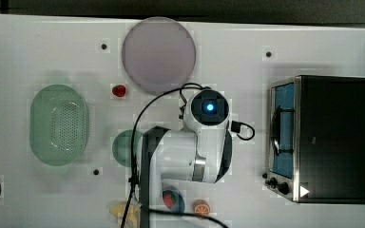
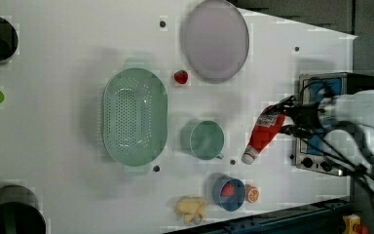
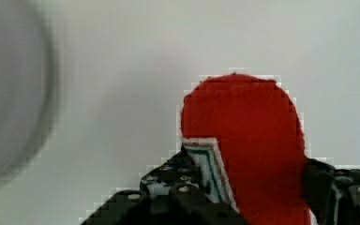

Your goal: Pick Ketchup from oven and place it on table.

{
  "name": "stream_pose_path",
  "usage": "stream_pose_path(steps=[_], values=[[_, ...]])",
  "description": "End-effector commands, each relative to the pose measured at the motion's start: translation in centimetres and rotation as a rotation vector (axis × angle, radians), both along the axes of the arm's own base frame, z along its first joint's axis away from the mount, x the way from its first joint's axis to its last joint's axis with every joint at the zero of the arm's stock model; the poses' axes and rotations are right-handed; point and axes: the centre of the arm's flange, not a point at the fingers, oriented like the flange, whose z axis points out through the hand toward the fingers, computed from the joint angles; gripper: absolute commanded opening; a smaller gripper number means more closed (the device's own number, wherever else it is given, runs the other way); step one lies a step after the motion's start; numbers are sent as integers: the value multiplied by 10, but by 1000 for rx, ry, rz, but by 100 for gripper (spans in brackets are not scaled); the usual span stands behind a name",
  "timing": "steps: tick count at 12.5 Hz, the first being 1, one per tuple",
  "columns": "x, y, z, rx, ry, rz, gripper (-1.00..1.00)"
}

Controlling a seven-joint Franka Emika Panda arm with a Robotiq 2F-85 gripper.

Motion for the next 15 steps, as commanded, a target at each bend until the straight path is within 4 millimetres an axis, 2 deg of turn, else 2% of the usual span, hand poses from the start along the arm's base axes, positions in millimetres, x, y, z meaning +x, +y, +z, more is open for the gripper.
stream_pose_path(steps=[1, 3, 4, 5, 6, 8, 10, 11, 15], values=[[14, 5, -39, -19, -45, 34, 24], [13, 4, -52, -27, -57, 35, 59], [14, 5, -54, -29, -76, 38, 92], [22, 5, -40, -28, -116, 35, 100], [30, 5, -23, -26, -152, 35, 100], [48, 7, 25, -20, -243, 35, 100], [63, 8, 86, -5, -298, 36, 100], [66, 7, 122, 7, -270, 32, 100], [74, 7, 211, 26, -266, 27, 100]])
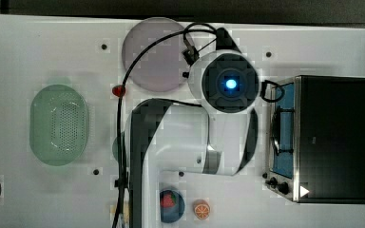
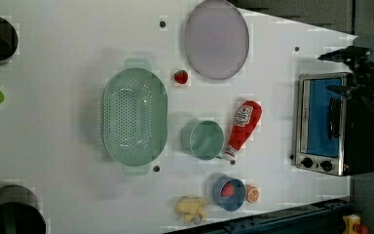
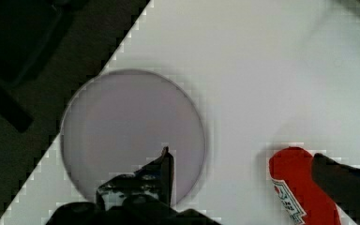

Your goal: Pick Ketchup from oven and place it on table.

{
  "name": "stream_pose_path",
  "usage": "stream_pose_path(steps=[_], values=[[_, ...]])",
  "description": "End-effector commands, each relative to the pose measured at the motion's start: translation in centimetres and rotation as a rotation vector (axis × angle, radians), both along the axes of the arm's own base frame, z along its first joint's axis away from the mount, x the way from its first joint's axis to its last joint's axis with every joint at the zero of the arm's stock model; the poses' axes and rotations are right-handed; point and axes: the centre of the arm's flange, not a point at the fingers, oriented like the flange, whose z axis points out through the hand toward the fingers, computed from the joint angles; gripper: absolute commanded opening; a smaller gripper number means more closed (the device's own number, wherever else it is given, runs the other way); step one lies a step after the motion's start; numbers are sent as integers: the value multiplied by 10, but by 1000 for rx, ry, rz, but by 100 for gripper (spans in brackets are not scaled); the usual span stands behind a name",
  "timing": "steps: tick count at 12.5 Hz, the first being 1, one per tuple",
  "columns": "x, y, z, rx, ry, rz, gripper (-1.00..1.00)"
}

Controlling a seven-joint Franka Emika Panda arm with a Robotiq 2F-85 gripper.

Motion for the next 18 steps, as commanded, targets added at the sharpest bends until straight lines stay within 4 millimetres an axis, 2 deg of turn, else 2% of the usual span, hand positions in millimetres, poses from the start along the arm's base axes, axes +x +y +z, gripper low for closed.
stream_pose_path(steps=[1, 3, 7, 10, 13, 18], values=[[1, 11, 19, 11, 69, 26, 100], [4, 11, 59, 12, 61, 31, 100], [-3, 12, 108, 15, 138, 21, 100], [-14, 11, 137, 2, 219, 9, 100], [-21, 7, 150, -27, 256, -24, 100], [-20, 8, 148, -28, 261, -23, 100]])
